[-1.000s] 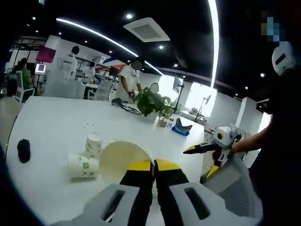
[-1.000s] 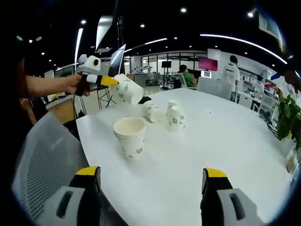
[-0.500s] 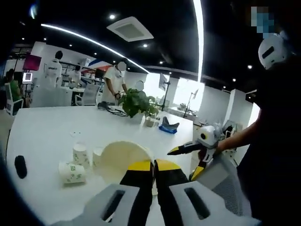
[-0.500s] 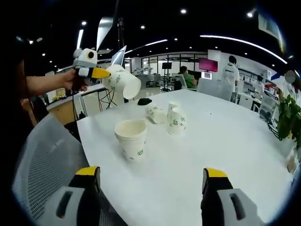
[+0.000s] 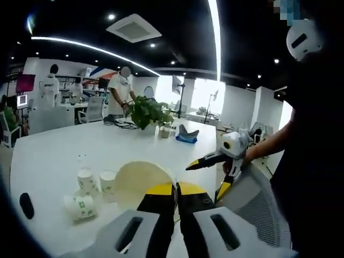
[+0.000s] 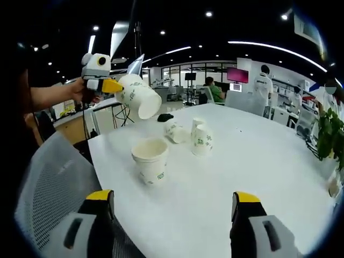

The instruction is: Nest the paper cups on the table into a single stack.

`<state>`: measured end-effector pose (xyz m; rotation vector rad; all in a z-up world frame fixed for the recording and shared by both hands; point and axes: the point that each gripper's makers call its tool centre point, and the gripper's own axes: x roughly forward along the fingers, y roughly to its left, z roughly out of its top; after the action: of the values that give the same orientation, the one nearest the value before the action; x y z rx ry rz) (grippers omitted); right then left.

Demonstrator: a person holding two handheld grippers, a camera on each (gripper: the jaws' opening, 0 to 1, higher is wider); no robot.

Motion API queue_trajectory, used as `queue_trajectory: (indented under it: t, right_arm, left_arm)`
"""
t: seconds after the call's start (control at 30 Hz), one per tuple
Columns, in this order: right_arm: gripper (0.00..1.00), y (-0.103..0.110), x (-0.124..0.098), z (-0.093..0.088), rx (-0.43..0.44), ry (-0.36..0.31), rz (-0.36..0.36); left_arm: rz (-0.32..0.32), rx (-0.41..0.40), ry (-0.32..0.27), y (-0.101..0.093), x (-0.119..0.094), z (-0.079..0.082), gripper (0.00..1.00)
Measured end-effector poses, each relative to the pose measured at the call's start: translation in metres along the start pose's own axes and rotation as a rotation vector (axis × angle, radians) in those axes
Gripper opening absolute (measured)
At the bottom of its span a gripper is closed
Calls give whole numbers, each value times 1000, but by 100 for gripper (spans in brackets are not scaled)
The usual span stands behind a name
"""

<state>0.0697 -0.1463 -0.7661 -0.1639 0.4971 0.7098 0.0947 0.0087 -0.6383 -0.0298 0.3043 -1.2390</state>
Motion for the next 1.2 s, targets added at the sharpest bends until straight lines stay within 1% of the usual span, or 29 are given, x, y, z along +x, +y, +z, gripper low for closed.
queue_trajectory:
  t: [0.2, 0.3, 0.53, 0.57, 0.67, 0.7, 0.87, 1.03, 1.2]
  right_arm:
    - [91, -1, 0, -1, 0, 3, -5]
    - [90, -3, -1, 0, 12, -3, -9]
    - [90, -3, -1, 2, 19, -4, -18]
    - [90, -3, -1, 2, 17, -3, -18]
    - [90, -1, -1, 2, 12, 2, -19]
    - [90, -1, -1, 2, 12, 2, -19]
    - [89, 0, -1, 3, 15, 3, -20]
    - [89, 0, -1, 2, 15, 6, -21]
    - [88, 0, -2, 3, 14, 8, -22]
  left_arm:
    - [-12, 10, 28, -1, 6, -4, 0]
    - [-18, 38, 65, -3, 9, -10, 0]
    - [-30, 75, 118, -3, 14, -19, 0]
    - [-30, 83, 127, -3, 14, -21, 0]
    - [-24, 117, 186, 1, 15, -31, 0]
    - [-29, 124, 194, 0, 16, -33, 0]
    - [-40, 136, 213, -1, 19, -35, 0]
    - [-54, 160, 254, -1, 21, -41, 0]
    - [-74, 184, 283, -4, 26, -44, 0]
